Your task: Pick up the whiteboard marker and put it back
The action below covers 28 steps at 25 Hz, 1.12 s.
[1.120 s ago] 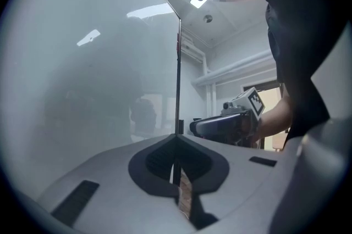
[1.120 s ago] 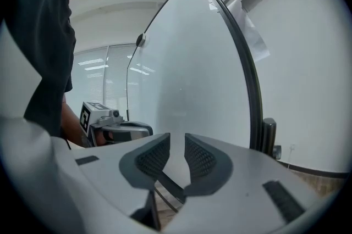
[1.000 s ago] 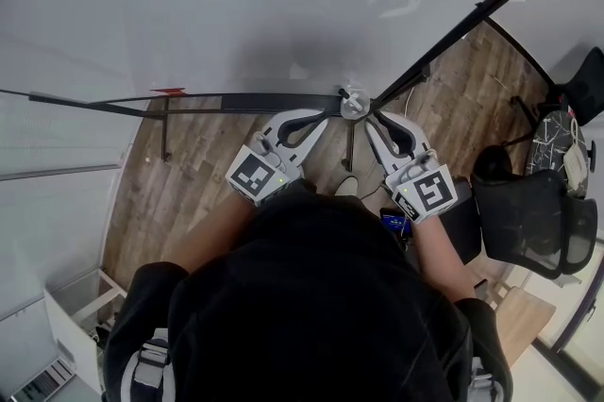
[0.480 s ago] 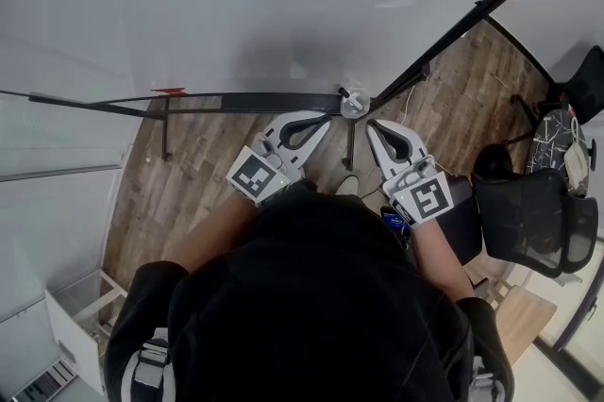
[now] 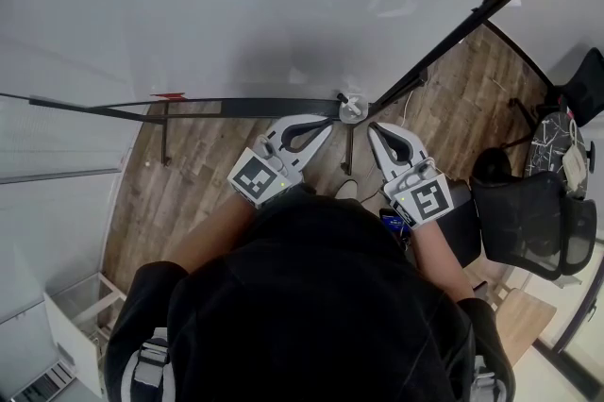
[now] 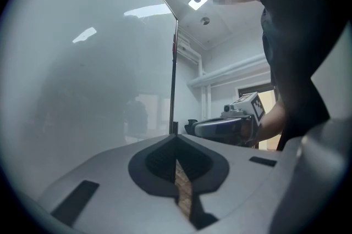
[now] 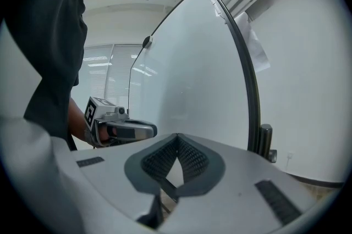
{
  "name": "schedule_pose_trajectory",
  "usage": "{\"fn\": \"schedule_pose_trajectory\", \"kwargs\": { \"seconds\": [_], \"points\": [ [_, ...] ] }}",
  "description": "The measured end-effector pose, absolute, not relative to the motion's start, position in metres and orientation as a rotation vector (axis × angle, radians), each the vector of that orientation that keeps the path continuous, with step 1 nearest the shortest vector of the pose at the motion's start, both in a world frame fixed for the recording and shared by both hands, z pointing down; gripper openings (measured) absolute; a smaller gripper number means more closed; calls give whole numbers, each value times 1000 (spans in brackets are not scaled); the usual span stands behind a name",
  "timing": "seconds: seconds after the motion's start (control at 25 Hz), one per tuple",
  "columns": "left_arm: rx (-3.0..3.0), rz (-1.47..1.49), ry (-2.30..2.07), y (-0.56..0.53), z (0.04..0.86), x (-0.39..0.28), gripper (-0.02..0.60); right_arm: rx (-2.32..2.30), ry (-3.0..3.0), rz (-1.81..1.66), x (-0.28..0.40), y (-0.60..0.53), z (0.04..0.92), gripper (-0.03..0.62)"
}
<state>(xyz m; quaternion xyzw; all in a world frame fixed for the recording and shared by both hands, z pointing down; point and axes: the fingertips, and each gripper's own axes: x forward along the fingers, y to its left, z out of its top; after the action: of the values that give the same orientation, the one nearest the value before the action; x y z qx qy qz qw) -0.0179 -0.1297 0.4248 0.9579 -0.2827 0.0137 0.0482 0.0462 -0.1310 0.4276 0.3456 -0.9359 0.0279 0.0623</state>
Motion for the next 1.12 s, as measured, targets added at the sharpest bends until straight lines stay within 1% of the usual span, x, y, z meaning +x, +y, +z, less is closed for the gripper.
{"fn": "schedule_pose_trajectory", "kwargs": {
  "seconds": [1.12],
  "points": [
    [2949,91,-859,-130,431,-15,4,1029,-2821,85,46,-132,432,0]
  ]
}}
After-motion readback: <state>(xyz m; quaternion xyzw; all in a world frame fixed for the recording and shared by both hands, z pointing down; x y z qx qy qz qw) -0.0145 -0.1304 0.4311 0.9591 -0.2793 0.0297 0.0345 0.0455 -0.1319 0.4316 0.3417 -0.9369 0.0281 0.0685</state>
